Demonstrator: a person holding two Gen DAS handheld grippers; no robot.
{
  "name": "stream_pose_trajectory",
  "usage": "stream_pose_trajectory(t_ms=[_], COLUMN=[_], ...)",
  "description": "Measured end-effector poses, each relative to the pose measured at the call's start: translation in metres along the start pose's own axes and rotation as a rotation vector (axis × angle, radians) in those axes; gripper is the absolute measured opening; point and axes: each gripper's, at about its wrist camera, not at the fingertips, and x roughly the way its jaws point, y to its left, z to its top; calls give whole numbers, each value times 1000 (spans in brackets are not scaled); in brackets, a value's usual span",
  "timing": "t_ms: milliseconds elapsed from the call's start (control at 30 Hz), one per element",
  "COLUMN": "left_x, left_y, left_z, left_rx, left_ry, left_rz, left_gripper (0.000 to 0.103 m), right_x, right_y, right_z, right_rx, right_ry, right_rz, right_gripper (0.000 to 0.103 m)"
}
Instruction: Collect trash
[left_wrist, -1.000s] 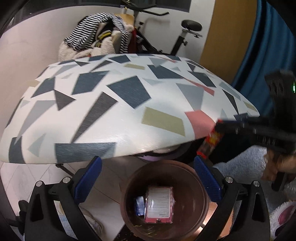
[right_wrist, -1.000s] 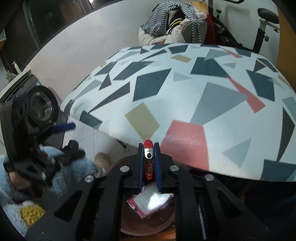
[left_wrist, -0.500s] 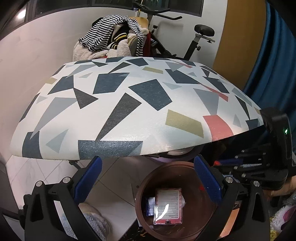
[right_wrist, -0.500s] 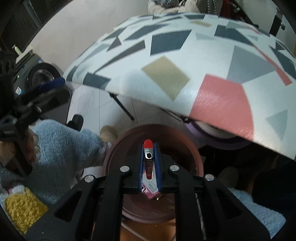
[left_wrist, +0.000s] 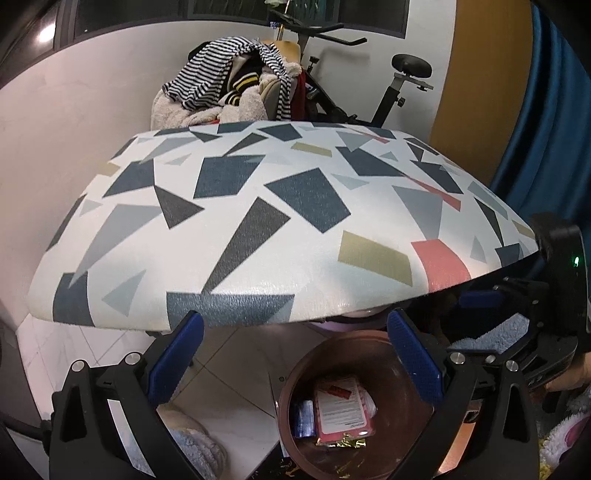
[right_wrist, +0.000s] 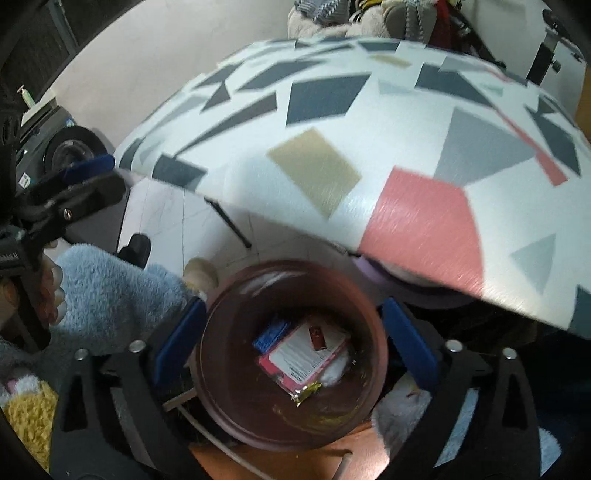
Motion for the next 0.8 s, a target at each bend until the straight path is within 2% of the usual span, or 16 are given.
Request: stream_pose_trajectory(t_ms=[133,233,300,467,667,800], left_x=[-6,-15,-21,-46,-77,-92], left_y=[-3,-8,-11,-16,-18,-20], left_z=[11,24,35,70,108,126], left_rx=[30,73,98,128,123,128], left_ry=[-37,-91,-126,-226,-329,-357], left_rz=[11,61,96,125,125,71], left_gripper=[97,97,97,97,97,97], right_x=[-15,-31,-42,-80,-125,-150], right_y=[-7,-15,-17,-16,-19,-18], right_z=[14,28,38,73,103,117], right_rx=[14,37,25,-37,-57,-82], right_ry=[-57,-108,-138,-210,-303,-341], right_rz=[-25,-20,-31,-91,-136,-150], right_gripper=[97,97,97,97,97,97])
